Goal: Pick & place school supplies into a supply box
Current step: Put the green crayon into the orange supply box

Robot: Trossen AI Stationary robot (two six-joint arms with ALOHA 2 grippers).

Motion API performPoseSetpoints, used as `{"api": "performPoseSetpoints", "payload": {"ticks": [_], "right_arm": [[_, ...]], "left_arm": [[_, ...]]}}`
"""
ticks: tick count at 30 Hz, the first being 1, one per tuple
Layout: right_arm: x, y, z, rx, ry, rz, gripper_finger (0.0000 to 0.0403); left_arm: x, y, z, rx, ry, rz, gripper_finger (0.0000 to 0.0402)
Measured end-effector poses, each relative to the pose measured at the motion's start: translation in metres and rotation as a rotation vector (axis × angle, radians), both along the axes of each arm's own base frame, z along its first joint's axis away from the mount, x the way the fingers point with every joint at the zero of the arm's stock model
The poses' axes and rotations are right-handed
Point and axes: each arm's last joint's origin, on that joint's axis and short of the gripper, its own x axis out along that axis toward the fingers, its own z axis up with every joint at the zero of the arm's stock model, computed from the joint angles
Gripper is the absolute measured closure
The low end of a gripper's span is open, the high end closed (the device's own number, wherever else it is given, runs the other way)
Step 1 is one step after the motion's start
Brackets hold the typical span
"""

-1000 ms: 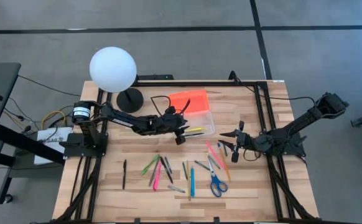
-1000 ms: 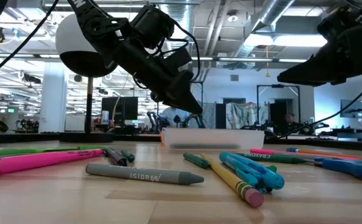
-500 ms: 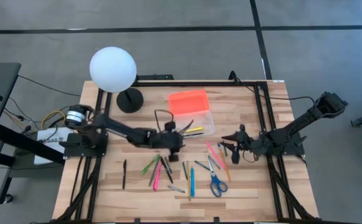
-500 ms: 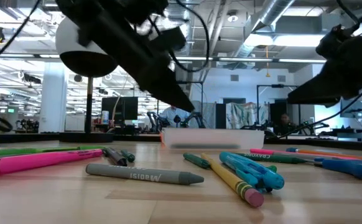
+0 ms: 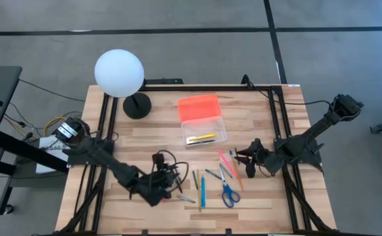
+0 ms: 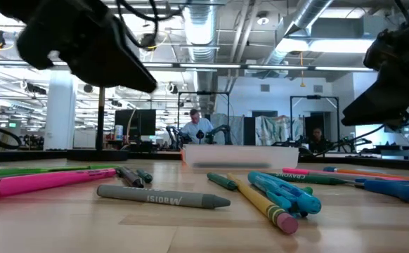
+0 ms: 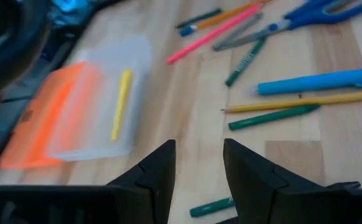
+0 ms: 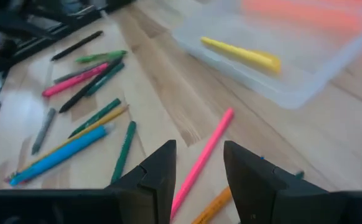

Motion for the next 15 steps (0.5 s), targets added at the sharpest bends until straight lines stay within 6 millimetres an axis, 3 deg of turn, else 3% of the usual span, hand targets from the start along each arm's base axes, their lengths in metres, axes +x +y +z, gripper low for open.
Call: {"api": "performPoseSetpoints", "payload": {"ticks": [6, 15], "right_arm": [[0.009, 0.002, -0.006, 0.042, 0.112, -0.119, 0.0276], [0.039, 0.011, -0.008, -0.039, 0.374, -0.241, 0.0276]], "left_arm": [[-0.017, -0.015, 0.000, 0.088, -0.038, 0.017, 0.0272], [-0.019, -0.016, 0.000, 0.099, -0.058, 0.036, 0.0272]]}}
